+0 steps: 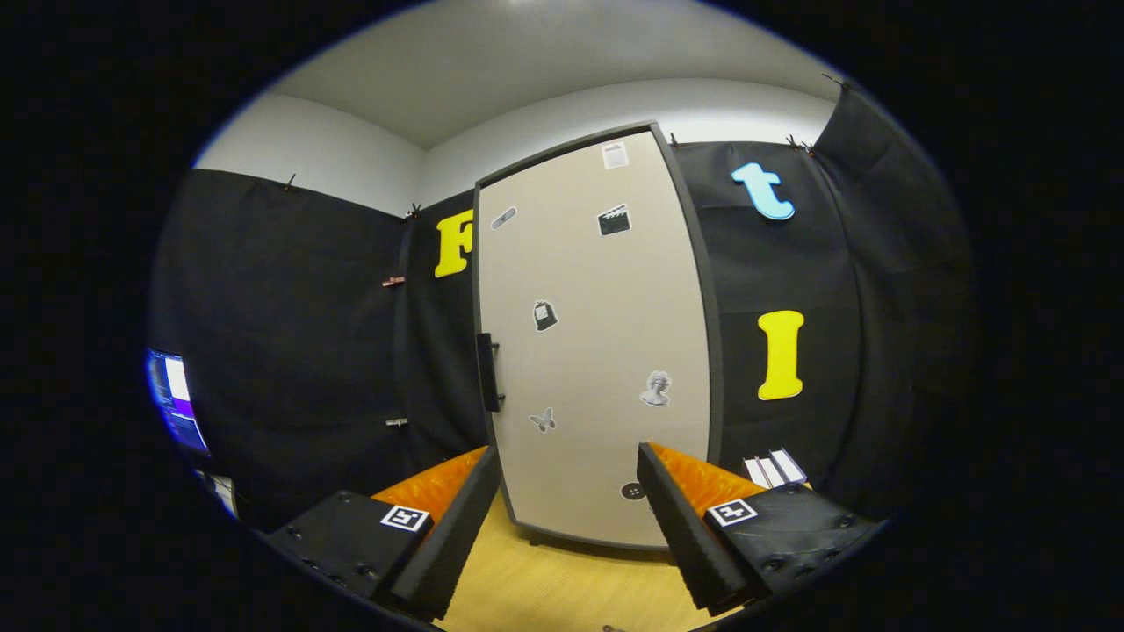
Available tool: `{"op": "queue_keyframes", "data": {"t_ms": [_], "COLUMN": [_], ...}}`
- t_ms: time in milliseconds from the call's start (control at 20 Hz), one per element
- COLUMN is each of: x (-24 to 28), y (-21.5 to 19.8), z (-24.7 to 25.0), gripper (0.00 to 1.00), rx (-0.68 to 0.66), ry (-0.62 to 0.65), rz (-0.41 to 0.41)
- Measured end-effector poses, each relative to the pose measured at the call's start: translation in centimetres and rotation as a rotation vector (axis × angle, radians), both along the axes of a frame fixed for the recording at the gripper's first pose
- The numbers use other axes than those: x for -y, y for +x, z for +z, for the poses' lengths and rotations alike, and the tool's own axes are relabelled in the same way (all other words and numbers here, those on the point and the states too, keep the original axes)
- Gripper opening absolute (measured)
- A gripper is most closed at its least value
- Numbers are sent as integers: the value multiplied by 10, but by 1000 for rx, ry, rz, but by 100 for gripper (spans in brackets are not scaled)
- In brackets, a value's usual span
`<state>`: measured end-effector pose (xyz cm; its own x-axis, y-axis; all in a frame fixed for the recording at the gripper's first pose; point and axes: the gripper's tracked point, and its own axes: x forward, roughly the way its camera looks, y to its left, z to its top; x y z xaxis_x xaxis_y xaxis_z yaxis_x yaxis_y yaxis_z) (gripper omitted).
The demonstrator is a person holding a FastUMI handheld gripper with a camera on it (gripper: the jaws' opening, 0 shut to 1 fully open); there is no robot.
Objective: Open the shoe cabinet door, grab the shoes and put them into the shoe cabinet, then close the shoe cabinet door.
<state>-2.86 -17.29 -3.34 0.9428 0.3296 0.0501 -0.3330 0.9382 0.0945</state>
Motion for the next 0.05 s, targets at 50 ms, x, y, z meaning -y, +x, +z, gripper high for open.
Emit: {"op": "queue_keyframes", "data": {"t_ms": [50], "x": [14], "y": [1], "z": [-4], "gripper": [99], "rx": [4], "ry": [-11], "rz": [-27]}}
